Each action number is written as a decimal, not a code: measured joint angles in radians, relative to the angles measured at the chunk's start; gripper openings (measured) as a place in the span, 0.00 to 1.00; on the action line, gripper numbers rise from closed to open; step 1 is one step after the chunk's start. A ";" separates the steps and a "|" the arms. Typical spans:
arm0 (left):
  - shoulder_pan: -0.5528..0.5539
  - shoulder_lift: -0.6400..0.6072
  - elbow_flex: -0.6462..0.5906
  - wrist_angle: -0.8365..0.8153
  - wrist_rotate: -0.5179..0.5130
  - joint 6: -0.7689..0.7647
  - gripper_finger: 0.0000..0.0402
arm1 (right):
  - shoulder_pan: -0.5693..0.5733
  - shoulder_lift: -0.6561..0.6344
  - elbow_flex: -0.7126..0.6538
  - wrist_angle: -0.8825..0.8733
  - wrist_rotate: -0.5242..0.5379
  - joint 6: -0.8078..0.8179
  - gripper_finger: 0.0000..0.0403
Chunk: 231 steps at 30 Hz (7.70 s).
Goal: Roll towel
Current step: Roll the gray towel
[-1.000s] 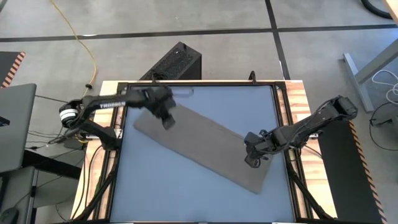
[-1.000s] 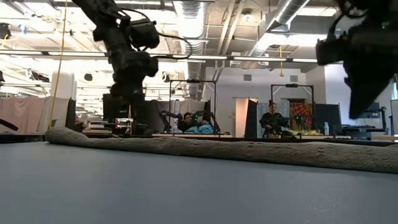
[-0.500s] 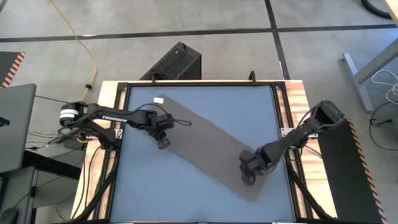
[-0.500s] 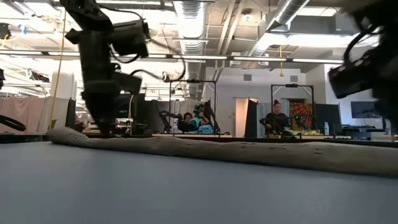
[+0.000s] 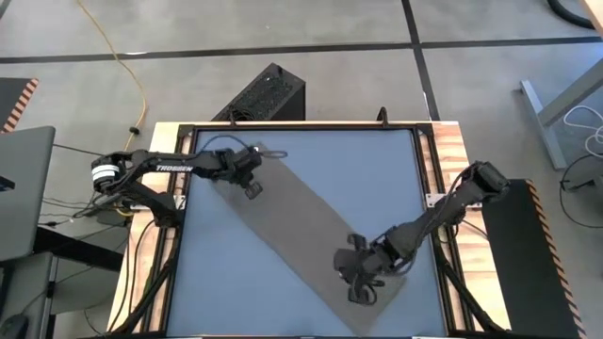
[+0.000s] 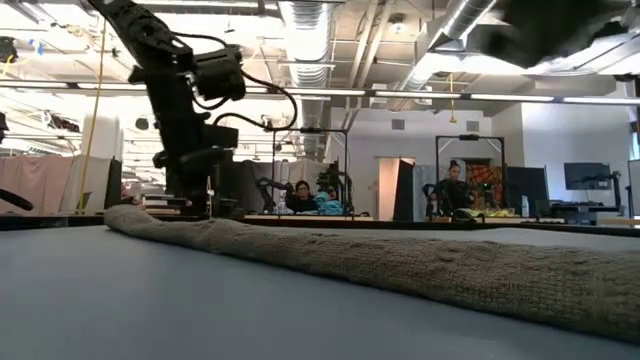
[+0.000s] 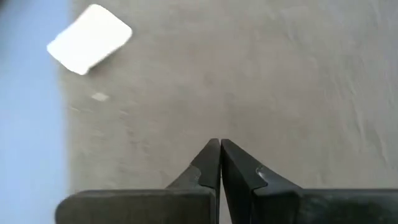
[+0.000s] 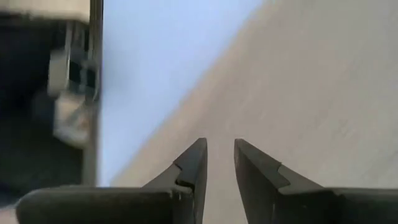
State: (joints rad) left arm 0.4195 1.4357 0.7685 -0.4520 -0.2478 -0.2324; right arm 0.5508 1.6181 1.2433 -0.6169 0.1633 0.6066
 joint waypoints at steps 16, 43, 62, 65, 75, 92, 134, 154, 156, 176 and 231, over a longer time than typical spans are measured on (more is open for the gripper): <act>-0.348 -0.176 -0.142 -0.160 0.073 -0.274 0.00 | -0.511 0.225 -0.108 0.255 -0.133 -0.575 0.20; 0.212 -0.184 -0.078 0.177 0.211 0.061 0.00 | -0.387 0.220 0.153 0.071 -0.064 -0.417 0.06; -0.730 0.061 -0.247 0.889 0.060 -0.416 0.00 | -0.748 0.374 -0.005 0.569 -0.394 -0.802 0.05; -0.756 0.191 -0.189 0.881 0.095 -0.432 0.00 | -0.752 0.428 0.005 0.596 -0.382 -0.802 0.05; -0.748 0.258 -0.033 0.399 0.116 -0.415 0.00 | -0.818 0.415 0.014 0.323 -0.251 -0.765 0.05; -0.485 0.000 0.043 -0.189 -0.221 -0.177 0.00 | -0.889 0.393 0.011 0.176 -0.233 -0.569 0.05; -0.921 -0.072 0.044 -0.201 0.090 -0.465 0.00 | -0.944 0.069 -0.579 0.795 -0.238 -0.425 0.05; -1.095 0.311 0.050 0.321 0.163 -0.496 0.00 | -0.809 -0.164 -0.584 0.526 0.011 -0.326 0.05; -1.103 0.296 0.051 0.303 0.176 -0.497 0.00 | -0.844 -0.187 -0.582 0.500 0.065 -0.352 0.05; -1.144 0.169 0.043 0.121 0.172 -0.548 0.00 | -1.103 -0.154 -0.582 0.569 0.018 -0.292 0.38; -1.143 0.167 0.045 0.128 0.131 -0.520 0.00 | -0.993 -0.384 -0.436 0.184 0.205 -0.242 0.03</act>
State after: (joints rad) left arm -0.7238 1.6032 0.8139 -0.3241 -0.1169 -0.7525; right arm -0.4422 1.2339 0.8070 -0.4332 0.3679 0.3641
